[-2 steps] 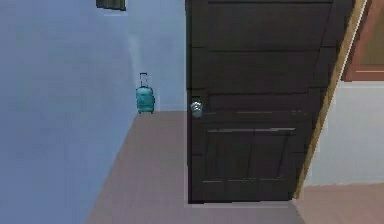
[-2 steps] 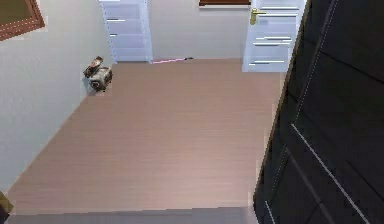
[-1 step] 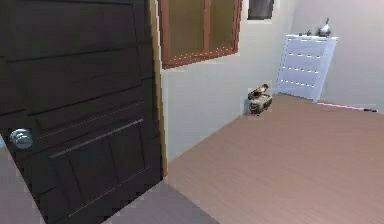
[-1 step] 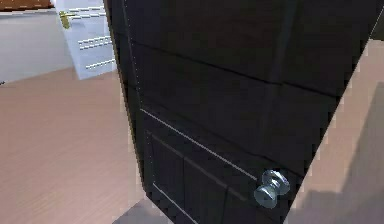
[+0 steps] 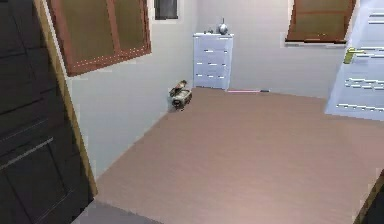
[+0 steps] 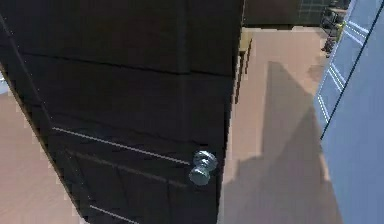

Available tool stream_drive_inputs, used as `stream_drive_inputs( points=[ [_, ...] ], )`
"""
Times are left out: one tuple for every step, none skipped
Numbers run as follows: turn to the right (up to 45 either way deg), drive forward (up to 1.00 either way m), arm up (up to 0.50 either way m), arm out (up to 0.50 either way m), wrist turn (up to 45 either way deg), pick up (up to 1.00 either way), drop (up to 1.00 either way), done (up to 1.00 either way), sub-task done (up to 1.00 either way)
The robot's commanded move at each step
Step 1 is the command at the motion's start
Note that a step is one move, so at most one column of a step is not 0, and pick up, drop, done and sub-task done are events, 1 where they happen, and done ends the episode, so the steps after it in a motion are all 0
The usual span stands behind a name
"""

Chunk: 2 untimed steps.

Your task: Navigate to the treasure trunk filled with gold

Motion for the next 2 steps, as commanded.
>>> stream_drive_inputs(
  points=[
    [3.0, 0.00, 0.00, 0.00, 0.0, 0.00, 0.00, 0.00, 0.00],
    [0.0, 1.00, 0.00, 0.00, 0.0, 0.00, 0.00, 0.00, 0.00]
  ],
)
